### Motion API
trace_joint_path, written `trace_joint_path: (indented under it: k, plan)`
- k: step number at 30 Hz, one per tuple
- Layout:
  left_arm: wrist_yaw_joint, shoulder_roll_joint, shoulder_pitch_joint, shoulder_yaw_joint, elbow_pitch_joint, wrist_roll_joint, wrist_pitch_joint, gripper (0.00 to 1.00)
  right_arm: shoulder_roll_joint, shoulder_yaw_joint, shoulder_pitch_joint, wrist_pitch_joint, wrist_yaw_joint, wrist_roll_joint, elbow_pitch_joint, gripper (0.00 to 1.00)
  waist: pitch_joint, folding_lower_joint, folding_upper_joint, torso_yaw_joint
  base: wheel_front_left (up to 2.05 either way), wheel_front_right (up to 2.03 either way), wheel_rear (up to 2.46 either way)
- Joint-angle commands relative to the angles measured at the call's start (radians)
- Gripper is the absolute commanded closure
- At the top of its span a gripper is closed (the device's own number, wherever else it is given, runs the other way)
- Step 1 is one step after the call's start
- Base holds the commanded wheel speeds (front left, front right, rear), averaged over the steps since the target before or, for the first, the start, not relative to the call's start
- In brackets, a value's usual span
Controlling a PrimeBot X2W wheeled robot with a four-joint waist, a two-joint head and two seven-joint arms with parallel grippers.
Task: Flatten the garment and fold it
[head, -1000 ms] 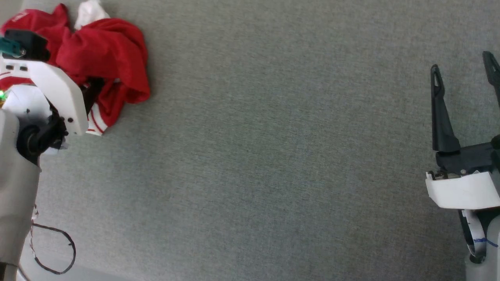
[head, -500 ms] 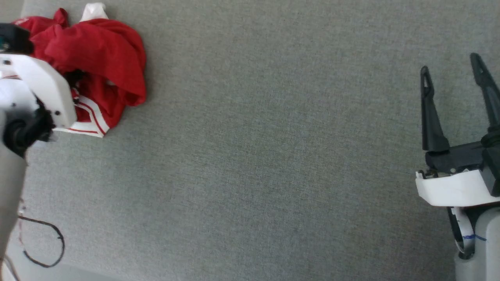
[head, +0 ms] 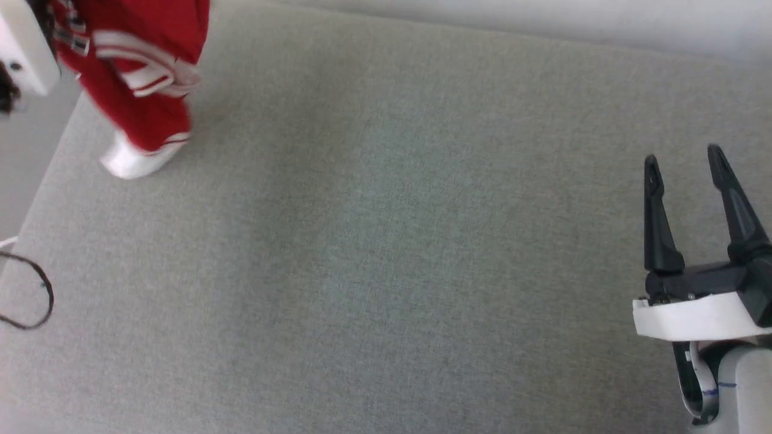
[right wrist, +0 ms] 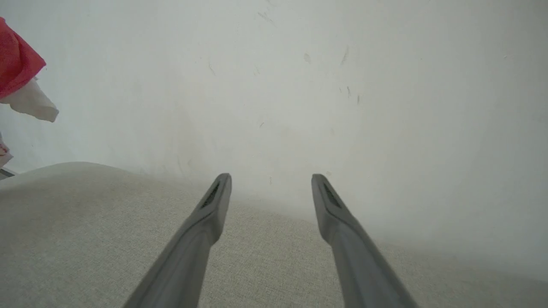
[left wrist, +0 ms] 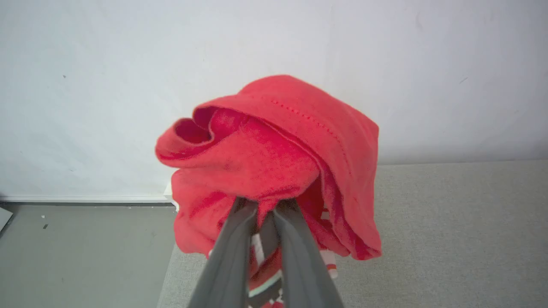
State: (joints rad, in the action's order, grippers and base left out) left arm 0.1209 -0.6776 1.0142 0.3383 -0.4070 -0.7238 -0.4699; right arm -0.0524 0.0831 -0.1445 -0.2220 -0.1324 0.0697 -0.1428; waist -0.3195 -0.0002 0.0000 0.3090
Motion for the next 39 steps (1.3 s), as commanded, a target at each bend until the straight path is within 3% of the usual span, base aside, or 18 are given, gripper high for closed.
trace_joint_path:
  k: [1,8,14,21,26,31,35,39]
  plan:
    - [-0.006,0.001,0.030,-0.002,0.022,-0.008,-0.011,1.00,0.002,0.006,0.014,-0.009,0.002,-0.015,0.007,0.00,0.104,0.0002,0.0000,-0.050,0.00,0.00,0.00]
    - [-0.010,0.080,0.123,0.035,0.157,-0.051,-0.098,1.00,0.002,0.043,0.049,-0.033,0.002,-0.076,0.047,0.00,0.188,0.0002,0.0000,-0.115,0.00,0.00,0.00]
    - [-0.054,0.217,0.140,0.078,0.249,-0.109,-0.145,1.00,0.002,0.066,0.058,-0.038,0.002,-0.098,0.044,0.00,0.202,0.0002,0.0000,-0.184,0.00,0.00,0.00]
    - [-0.059,0.299,0.060,0.180,0.352,-0.131,-0.196,1.00,0.002,0.075,0.065,-0.039,0.002,-0.110,0.034,0.00,0.192,0.0002,0.0000,-0.278,0.00,0.00,0.00]
    - [-0.074,0.344,-0.079,0.259,0.384,-0.119,-0.167,1.00,0.002,0.084,0.073,-0.040,0.002,-0.114,0.026,0.00,0.173,0.0002,0.0000,-0.335,0.00,0.00,0.00]
    - [-0.065,0.377,-0.222,0.385,0.332,-0.018,-0.067,1.00,0.002,0.078,0.068,-0.040,0.002,-0.120,0.023,0.00,0.146,0.0002,0.0000,-0.374,0.00,0.00,0.00]
    - [-0.074,0.416,-0.336,0.492,0.195,0.053,-0.007,1.00,0.002,0.058,0.060,-0.040,0.002,-0.125,0.026,0.00,0.127,0.0002,0.0000,-0.398,0.00,0.00,0.00]
    - [-0.094,0.479,-0.409,0.531,0.055,0.058,0.047,1.00,0.002,0.047,0.051,-0.040,0.002,-0.128,0.031,0.00,0.115,0.0002,0.0000,-0.408,0.00,0.00,0.00]
